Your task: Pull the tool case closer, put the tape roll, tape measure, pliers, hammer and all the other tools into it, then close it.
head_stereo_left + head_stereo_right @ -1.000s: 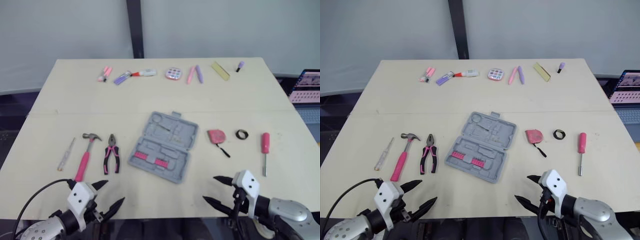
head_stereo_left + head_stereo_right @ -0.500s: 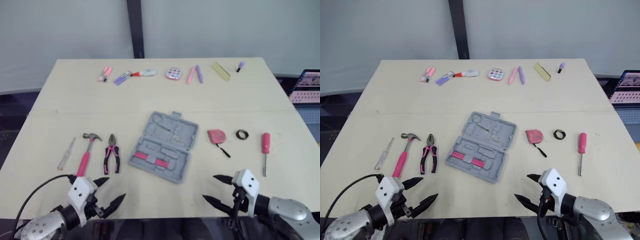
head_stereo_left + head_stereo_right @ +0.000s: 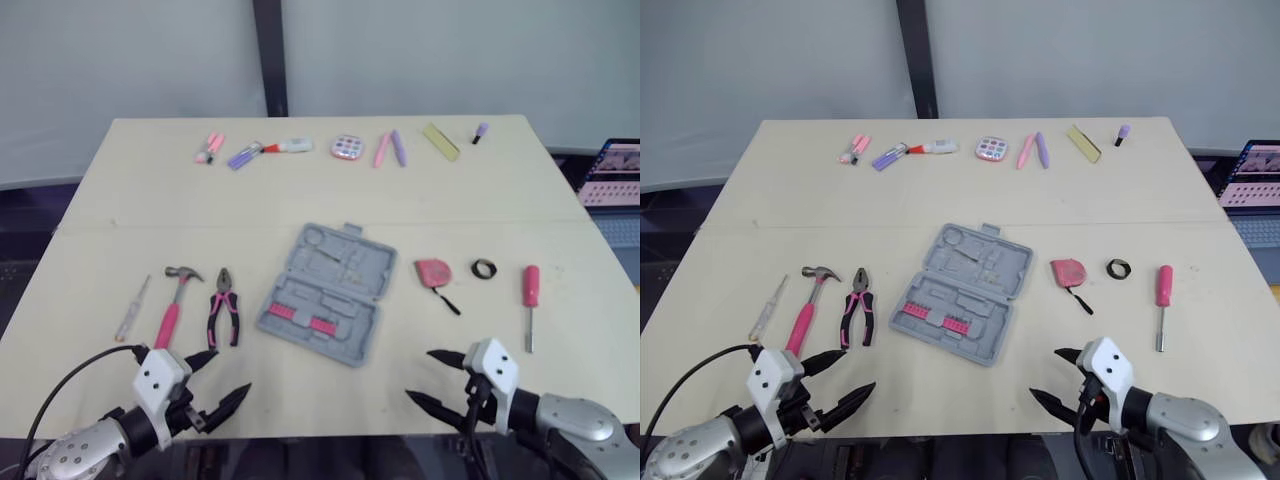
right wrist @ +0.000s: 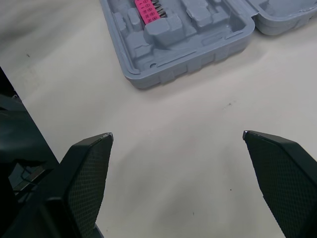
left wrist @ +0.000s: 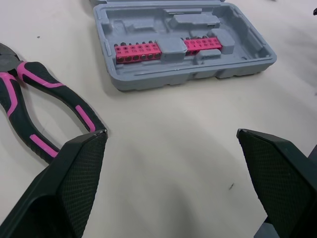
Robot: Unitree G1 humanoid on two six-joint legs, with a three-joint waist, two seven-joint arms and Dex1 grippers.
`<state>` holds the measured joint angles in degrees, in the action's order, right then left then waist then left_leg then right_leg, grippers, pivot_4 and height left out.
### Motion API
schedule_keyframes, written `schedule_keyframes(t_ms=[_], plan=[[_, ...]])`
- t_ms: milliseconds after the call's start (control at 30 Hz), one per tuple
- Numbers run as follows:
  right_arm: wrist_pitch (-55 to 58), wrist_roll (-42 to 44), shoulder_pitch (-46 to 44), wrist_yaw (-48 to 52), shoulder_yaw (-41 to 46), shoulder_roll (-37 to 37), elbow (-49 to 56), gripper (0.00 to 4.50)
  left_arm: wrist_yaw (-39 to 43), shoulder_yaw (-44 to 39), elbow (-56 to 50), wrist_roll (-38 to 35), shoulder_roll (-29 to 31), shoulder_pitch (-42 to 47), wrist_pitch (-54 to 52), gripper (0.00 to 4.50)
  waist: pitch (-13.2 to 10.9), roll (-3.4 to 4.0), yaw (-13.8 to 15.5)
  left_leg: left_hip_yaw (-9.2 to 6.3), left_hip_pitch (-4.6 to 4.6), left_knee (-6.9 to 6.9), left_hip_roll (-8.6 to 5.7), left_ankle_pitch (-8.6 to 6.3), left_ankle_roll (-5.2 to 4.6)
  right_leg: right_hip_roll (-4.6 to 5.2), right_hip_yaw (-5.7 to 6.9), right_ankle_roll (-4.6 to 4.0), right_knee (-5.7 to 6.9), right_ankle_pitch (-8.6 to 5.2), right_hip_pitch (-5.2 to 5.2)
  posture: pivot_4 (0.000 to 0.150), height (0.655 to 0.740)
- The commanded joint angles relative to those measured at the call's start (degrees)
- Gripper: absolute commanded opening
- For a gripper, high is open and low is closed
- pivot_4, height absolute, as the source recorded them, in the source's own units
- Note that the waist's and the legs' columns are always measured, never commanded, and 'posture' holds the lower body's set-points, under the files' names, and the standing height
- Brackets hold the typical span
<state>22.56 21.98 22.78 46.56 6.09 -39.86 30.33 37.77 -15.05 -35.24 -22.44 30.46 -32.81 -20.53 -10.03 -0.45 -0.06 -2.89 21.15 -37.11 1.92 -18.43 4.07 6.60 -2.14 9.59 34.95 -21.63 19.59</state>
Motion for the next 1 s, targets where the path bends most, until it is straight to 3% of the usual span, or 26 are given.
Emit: schedule_keyframes(t_ms=[33,267,300,567,833,1000], plan=[[-0.97,0.78,0.07,0.04,0.95,0.37,1.16,3.62,0.56,-1.18,-2.13,-1.44,0.89,0.55,-0.01,3.65,0.00,0.00,0.02,0.00,0.00,0.00,0.00,0.00,0.00,0.00,0.00,0.00,0.00,0.00,0.00,0.150,0.7400],[-0.50,1.19,-2.26,0.46,1.51,-0.38,0.56,0.16,1.98,-3.14,1.89,-4.25,5.94,12.21,-3.61,0.19,0.01,0.02,0.02,-0.01,-0.01,-0.02,0.00,0.01,0.01,0.00,0.00,0.00,0.06,0.00,0.00,0.150,0.7400],[-0.24,1.22,-2.98,0.37,1.46,-0.39,0.35,0.02,2.36,-3.02,3.04,-4.38,6.84,14.26,-4.21,0.03,0.02,0.03,0.00,-0.01,-0.02,-0.01,0.00,0.01,0.01,0.00,0.00,0.00,0.06,0.00,0.00,0.150,0.7400],[4.21,-1.78,-12.97,-0.08,-3.24,-1.84,-3.40,0.02,9.39,3.32,22.23,-4.01,14.04,37.41,-9.58,0.03,0.01,0.04,-0.13,0.00,-0.01,0.01,0.00,0.04,0.03,-0.02,0.02,0.00,0.28,0.00,0.12,0.150,0.7400],[9.66,-3.92,-25.27,-5.78,-6.54,2.33,-12.42,0.02,14.97,11.77,43.86,1.77,11.05,54.14,-3.43,0.03,0.00,0.02,-0.28,0.15,0.07,-0.02,0.00,0.07,0.05,0.01,0.07,0.00,0.80,0.00,0.48,0.150,0.7400],[9.54,-5.46,-28.44,-8.12,-7.42,5.68,-16.49,0.02,17.25,15.83,54.21,6.27,8.18,59.95,2.81,0.03,0.01,0.02,-0.41,0.31,0.16,-0.03,0.00,0.08,0.07,0.05,0.16,0.00,1.02,0.00,0.85,0.150,0.7400]])
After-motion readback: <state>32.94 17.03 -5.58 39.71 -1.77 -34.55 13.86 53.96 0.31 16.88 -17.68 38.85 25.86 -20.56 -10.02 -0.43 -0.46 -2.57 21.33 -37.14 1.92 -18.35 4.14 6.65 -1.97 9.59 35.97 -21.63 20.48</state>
